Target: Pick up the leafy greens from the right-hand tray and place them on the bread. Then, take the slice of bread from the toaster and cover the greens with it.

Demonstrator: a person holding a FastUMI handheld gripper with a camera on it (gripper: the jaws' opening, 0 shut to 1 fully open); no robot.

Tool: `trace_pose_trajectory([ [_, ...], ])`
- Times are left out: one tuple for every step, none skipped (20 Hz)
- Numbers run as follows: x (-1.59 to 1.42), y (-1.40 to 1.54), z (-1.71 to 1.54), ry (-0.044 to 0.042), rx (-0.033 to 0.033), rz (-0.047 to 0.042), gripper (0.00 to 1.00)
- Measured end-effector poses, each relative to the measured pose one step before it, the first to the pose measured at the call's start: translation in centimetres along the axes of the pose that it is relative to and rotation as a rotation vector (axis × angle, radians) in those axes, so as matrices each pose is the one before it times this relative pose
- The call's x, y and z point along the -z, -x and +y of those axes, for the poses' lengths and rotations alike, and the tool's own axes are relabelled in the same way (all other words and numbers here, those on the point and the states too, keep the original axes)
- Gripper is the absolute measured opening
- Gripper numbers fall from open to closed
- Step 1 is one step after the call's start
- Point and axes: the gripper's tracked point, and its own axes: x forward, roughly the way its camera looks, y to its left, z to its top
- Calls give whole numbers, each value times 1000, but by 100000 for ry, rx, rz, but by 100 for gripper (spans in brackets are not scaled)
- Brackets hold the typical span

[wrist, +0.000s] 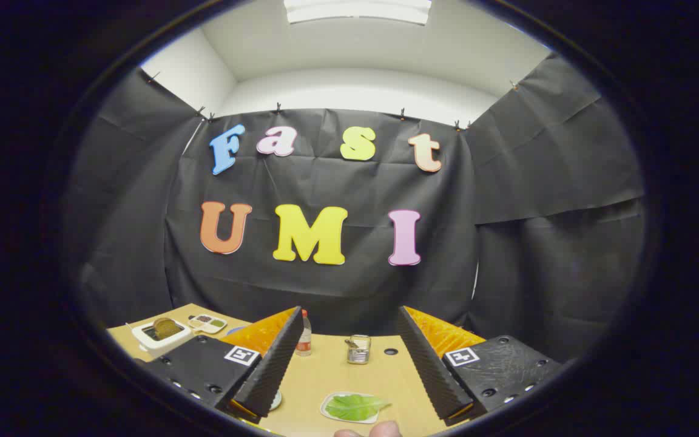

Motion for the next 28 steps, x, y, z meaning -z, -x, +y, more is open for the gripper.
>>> trace_pose_trajectory([
  [60,-87,-174,-171,18,330,95],
  [-144,50,-92,-428,-265,92,95],
  [-41,-33,-183,-777,-97,13,95],
  [-155,-9,-178,-435,202,-60,95],
  [133,13,-197,-71,406,116,95],
  [31,-169,-126,178,10,259,95],
  [207,84,100,-89,-117,233,95],
  [94,-90,26,-353,-63,346,95],
  [111,64,32,-493,-243,220,95],
  [42,74,26,-265,2,166,95],
  [175,-74,-31,-97,-57,355,95],
  [78,-43,-10,-236,-137,352,95],
  [75,48,105,-331,-279,271,95],
  [113,5,25,-139,-287,498,95],
  [152,-38,-91,-144,-221,474,95],
  [135,-9,-62,-131,-232,501,95],
  [26,71,-98,-96,-165,214,95],
  [39,-30,-210,-109,64,325,95],
  [214,-51,-236,-260,-25,354,95],
  [314,-163,-333,-307,81,719,95],
  [681,-203,-370,-553,-17,1216,95],
  [778,-277,-460,-426,-200,2062,95],
  [1117,-264,-537,-108,-125,2887,95],
  [1056,-211,-649,105,-210,2344,95],
  [996,-358,-787,364,314,2306,95],
  [1211,-403,-722,418,58,2464,95],
  [1359,-357,-556,348,-803,2511,95],
  [1352,-485,-638,263,-758,2167,95],
])
